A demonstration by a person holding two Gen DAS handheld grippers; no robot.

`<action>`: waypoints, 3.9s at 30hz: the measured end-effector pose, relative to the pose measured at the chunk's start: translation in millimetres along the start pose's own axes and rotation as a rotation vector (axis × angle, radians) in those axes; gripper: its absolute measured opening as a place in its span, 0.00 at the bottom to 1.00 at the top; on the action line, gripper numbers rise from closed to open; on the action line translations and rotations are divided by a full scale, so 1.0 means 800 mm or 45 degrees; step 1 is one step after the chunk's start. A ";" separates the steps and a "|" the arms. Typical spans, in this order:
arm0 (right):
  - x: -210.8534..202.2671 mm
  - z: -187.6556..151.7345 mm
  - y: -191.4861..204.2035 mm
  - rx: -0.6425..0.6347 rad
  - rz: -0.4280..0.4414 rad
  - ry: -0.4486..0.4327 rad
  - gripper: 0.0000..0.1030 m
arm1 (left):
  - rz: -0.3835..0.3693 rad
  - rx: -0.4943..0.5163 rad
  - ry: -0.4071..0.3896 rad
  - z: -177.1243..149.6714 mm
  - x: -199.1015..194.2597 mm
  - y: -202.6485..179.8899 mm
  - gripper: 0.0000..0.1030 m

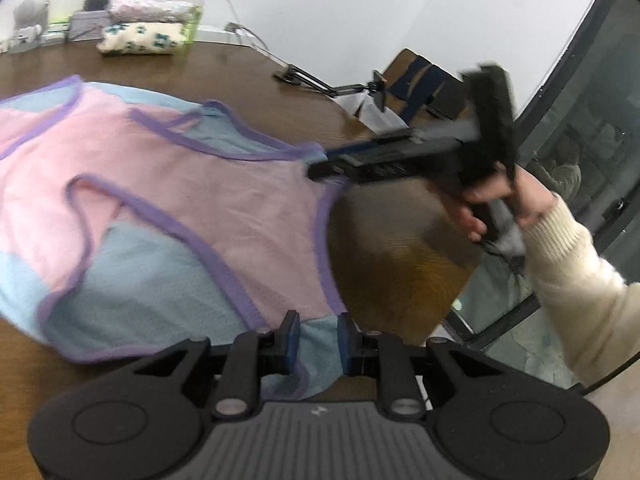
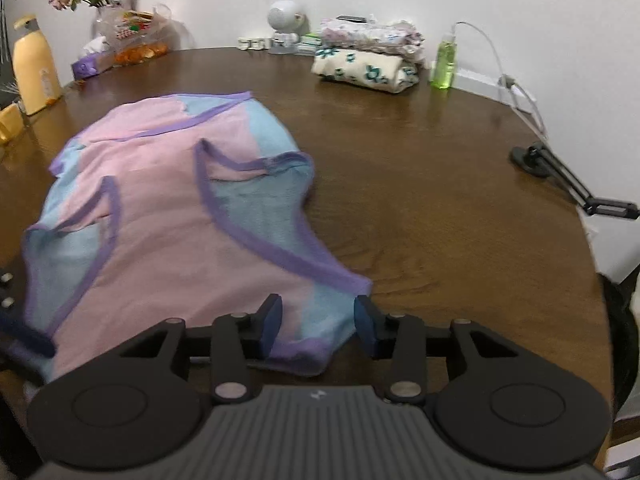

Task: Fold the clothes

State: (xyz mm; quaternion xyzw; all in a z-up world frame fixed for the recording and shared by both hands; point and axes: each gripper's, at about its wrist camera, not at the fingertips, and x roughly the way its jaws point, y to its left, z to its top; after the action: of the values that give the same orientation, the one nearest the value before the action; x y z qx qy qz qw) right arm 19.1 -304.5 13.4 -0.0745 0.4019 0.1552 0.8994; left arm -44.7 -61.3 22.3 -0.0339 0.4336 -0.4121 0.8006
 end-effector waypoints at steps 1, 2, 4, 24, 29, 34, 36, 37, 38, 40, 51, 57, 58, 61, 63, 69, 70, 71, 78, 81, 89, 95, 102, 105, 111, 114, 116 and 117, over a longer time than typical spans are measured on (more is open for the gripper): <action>0.003 0.003 -0.008 -0.006 0.001 -0.004 0.41 | -0.010 0.003 0.007 0.005 0.012 -0.011 0.17; 0.007 0.007 -0.016 -0.013 0.001 -0.008 0.42 | -0.019 0.006 0.014 0.010 0.025 -0.023 0.17; 0.018 0.020 -0.032 -0.039 -0.016 -0.004 0.42 | -0.027 0.023 0.022 0.022 0.050 -0.045 0.17; -0.083 -0.037 0.020 -0.204 0.177 -0.244 0.46 | 0.610 0.163 -0.230 -0.011 -0.147 0.142 0.48; -0.089 -0.079 0.055 -0.237 0.251 -0.191 0.50 | 0.520 0.239 -0.151 -0.033 -0.152 0.163 0.48; -0.085 -0.099 0.058 -0.136 0.198 -0.156 0.50 | 0.526 0.224 -0.126 -0.038 -0.143 0.166 0.42; -0.079 -0.104 0.059 -0.115 0.192 -0.156 0.46 | 0.526 0.206 -0.126 -0.039 -0.142 0.164 0.21; -0.076 -0.106 0.060 -0.105 0.190 -0.156 0.44 | 0.526 0.197 -0.126 -0.039 -0.142 0.164 0.07; -0.075 -0.106 0.059 -0.103 0.179 -0.154 0.39 | 0.526 0.188 -0.126 -0.039 -0.142 0.163 0.06; -0.072 -0.104 0.056 -0.103 0.156 -0.149 0.32 | 0.526 0.170 -0.127 -0.040 -0.141 0.161 0.05; -0.068 -0.092 0.020 -0.087 0.020 -0.094 0.28 | 0.361 0.044 -0.095 -0.087 -0.142 0.082 0.11; -0.078 -0.062 0.025 -0.152 0.031 -0.163 0.36 | 0.490 -0.038 -0.280 -0.067 -0.198 0.115 0.43; -0.080 -0.054 0.030 -0.156 0.059 -0.200 0.40 | 0.516 -0.022 -0.278 -0.062 -0.198 0.122 0.43; -0.075 -0.028 0.051 -0.180 0.139 -0.287 0.45 | 0.594 0.027 -0.271 -0.048 -0.196 0.143 0.43; -0.058 -0.007 0.072 -0.203 0.163 -0.299 0.45 | 0.605 0.028 -0.239 -0.040 -0.182 0.157 0.43; -0.002 0.046 0.147 -0.281 0.275 -0.262 0.43 | 0.674 0.021 -0.154 -0.048 -0.163 0.181 0.41; 0.006 0.051 0.163 -0.306 0.281 -0.246 0.43 | 0.689 0.015 -0.164 -0.053 -0.167 0.185 0.41; 0.014 0.056 0.178 -0.331 0.284 -0.230 0.43 | 0.715 0.009 -0.169 -0.056 -0.170 0.187 0.41; 0.056 0.058 0.227 -0.386 0.245 -0.086 0.43 | 0.766 -0.055 -0.175 -0.050 -0.188 0.192 0.41; 0.054 0.060 0.222 -0.341 0.262 -0.080 0.44 | 0.708 -0.030 -0.225 -0.014 -0.182 0.195 0.42; 0.060 0.073 0.219 -0.274 0.203 -0.085 0.43 | 0.724 0.061 -0.065 0.081 -0.086 0.214 0.33; 0.065 0.072 0.210 -0.221 0.225 -0.068 0.44 | 0.819 -0.038 -0.108 0.061 -0.097 0.232 0.28; 0.070 0.085 0.208 -0.219 0.223 -0.044 0.43 | 0.898 -0.120 -0.176 0.054 -0.114 0.227 0.24; 0.068 0.108 0.211 -0.253 0.230 -0.088 0.43 | 0.812 -0.034 -0.219 0.049 -0.127 0.191 0.33; 0.116 0.164 0.214 -0.226 0.297 0.020 0.33 | 0.642 0.093 -0.164 0.014 -0.143 0.144 0.41; 0.136 0.170 0.213 -0.202 0.318 0.061 0.22 | 0.638 0.116 -0.095 -0.007 -0.137 0.139 0.41; 0.139 0.167 0.213 -0.199 0.313 0.063 0.23 | 0.722 0.078 -0.067 -0.018 -0.135 0.146 0.41; 0.136 0.166 0.213 -0.193 0.306 0.061 0.24 | 0.750 0.045 -0.059 -0.021 -0.136 0.152 0.41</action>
State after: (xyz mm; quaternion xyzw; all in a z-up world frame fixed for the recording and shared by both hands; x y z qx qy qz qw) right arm 122.6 -86.1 18.5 -0.0974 0.4162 0.2898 0.8563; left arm -10.9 99.2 34.5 0.0979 0.3991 -0.1685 0.8960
